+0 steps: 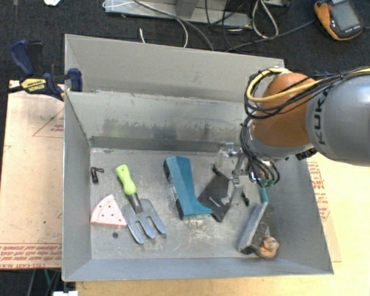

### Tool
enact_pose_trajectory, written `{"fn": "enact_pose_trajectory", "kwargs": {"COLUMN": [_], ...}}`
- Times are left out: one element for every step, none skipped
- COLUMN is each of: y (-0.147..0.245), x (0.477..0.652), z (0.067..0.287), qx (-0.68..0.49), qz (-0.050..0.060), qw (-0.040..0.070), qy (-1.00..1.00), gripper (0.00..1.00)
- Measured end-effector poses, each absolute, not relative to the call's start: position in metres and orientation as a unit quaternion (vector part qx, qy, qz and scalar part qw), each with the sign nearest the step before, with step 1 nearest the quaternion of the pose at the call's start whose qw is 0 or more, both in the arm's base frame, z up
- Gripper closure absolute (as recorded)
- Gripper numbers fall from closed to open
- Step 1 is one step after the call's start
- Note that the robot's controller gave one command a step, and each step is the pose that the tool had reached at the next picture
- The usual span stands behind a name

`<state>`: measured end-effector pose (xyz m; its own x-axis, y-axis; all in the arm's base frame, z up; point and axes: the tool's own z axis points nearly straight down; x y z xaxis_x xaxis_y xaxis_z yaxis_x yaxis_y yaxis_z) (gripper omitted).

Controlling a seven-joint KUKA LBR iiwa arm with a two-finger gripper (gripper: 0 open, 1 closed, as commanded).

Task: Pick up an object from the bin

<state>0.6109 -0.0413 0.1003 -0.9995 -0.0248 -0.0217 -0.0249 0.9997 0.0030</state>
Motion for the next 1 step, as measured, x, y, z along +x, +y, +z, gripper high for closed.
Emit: {"fn": "enact_pose_trajectory", "kwargs": {"y": [-0.054], "x": [0.613], "z": [0.1074], "qx": [-0.039], "qz": [0.001], "qw": [0.011], "qy": [0.999], "gripper": [0.0]}}
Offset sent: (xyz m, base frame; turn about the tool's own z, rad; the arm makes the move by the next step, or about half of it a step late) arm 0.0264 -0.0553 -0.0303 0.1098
